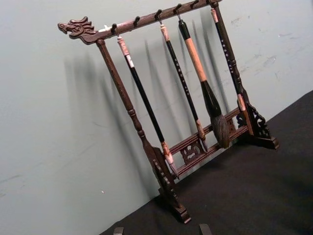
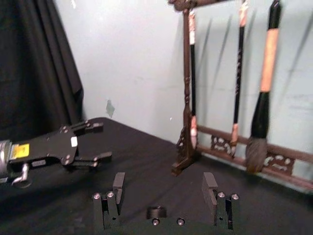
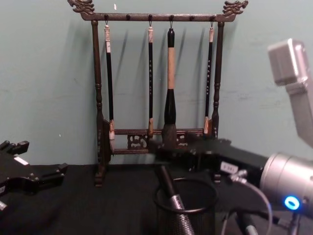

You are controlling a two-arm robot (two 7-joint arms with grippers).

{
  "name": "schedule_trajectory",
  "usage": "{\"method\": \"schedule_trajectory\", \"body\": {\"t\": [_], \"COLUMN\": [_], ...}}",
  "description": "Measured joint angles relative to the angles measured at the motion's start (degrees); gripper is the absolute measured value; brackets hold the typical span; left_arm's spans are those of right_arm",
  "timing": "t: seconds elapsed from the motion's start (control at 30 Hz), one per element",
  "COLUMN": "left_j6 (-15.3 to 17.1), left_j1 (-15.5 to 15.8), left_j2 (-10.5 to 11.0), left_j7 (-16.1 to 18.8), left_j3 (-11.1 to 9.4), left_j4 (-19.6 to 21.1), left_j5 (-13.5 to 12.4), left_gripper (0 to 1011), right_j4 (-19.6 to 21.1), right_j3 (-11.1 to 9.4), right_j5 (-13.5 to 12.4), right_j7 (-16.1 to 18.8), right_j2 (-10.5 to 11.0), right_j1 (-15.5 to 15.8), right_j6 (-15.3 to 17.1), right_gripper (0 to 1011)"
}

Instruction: Pick up the water-based marker from the table and place it into the pen holder.

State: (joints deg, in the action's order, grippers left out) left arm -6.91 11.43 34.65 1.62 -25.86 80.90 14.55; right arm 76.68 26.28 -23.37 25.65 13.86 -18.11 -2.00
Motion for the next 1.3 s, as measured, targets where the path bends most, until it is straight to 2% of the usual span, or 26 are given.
{"method": "schedule_trajectory", "body": {"t": [0.2,0.3,0.5,0.63,0.9,1.13,1.17,1.3], "left_j6": [0.0,0.0,0.0,0.0,0.0,0.0,0.0,0.0], "left_j1": [0.0,0.0,0.0,0.0,0.0,0.0,0.0,0.0], "left_j2": [0.0,0.0,0.0,0.0,0.0,0.0,0.0,0.0], "left_j7": [0.0,0.0,0.0,0.0,0.0,0.0,0.0,0.0], "left_j3": [0.0,0.0,0.0,0.0,0.0,0.0,0.0,0.0], "left_j4": [0.0,0.0,0.0,0.0,0.0,0.0,0.0,0.0], "left_j5": [0.0,0.0,0.0,0.0,0.0,0.0,0.0,0.0], "left_gripper": [1001,1001,1001,1001,1001,1001,1001,1001], "right_j4": [2.6,5.1,7.2,9.1,11.7,13.7,13.7,14.1], "right_j3": [-1.7,-3.5,-5.6,-7.5,-9.4,-10.1,-10.1,-9.3], "right_j5": [-0.3,-0.6,-1.2,-1.6,-1.4,0.1,0.1,2.3], "right_j7": [-1.2,-2.3,-3.5,-4.8,-7.2,-10.1,-10.1,-11.9], "right_j2": [1.2,3.0,5.0,7.0,9.7,10.9,10.9,11.0], "right_j1": [0.2,0.9,2.1,3.8,6.8,8.7,8.7,8.7], "right_j6": [0.6,1.7,3.2,5.6,9.1,15.0,15.0,21.3], "right_gripper": [1000,1000,1000,1000,1000,1000,1000,1000]}}
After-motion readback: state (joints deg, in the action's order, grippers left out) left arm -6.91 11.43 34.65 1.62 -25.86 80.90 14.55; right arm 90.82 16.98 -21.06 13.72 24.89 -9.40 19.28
